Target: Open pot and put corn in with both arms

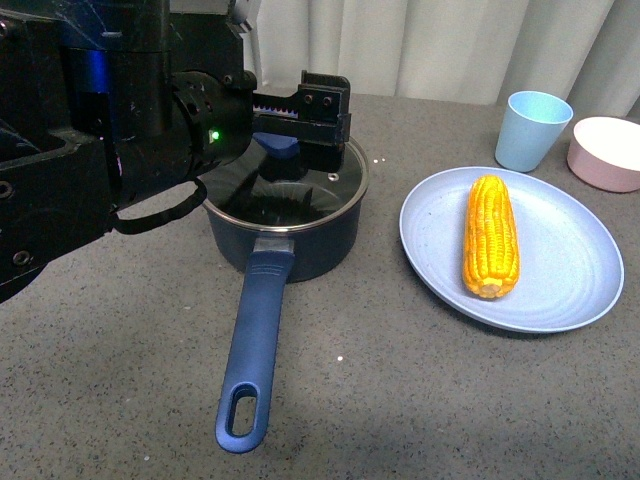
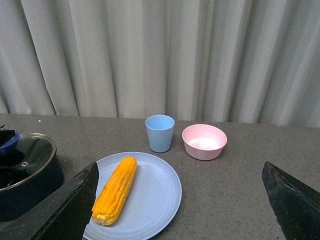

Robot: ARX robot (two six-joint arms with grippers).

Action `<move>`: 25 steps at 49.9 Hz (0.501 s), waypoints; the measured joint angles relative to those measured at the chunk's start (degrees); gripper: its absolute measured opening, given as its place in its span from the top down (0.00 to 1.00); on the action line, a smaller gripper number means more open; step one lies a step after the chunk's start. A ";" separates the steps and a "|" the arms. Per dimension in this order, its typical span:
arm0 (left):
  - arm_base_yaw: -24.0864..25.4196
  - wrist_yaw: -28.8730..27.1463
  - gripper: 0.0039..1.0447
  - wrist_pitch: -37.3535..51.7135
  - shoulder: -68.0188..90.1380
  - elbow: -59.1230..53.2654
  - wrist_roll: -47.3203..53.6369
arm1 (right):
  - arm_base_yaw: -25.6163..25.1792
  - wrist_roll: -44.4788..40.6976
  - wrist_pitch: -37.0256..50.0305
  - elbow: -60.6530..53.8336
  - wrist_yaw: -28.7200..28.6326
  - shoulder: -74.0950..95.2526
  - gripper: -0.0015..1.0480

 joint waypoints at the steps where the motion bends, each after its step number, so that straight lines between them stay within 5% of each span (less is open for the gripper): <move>1: 0.00 0.13 0.06 0.02 0.24 0.26 0.11 | 0.00 0.00 0.00 0.00 0.00 0.00 0.09; 25: 0.22 0.70 0.06 -2.16 5.35 5.49 0.81 | -0.02 0.00 0.00 0.00 0.00 0.00 0.09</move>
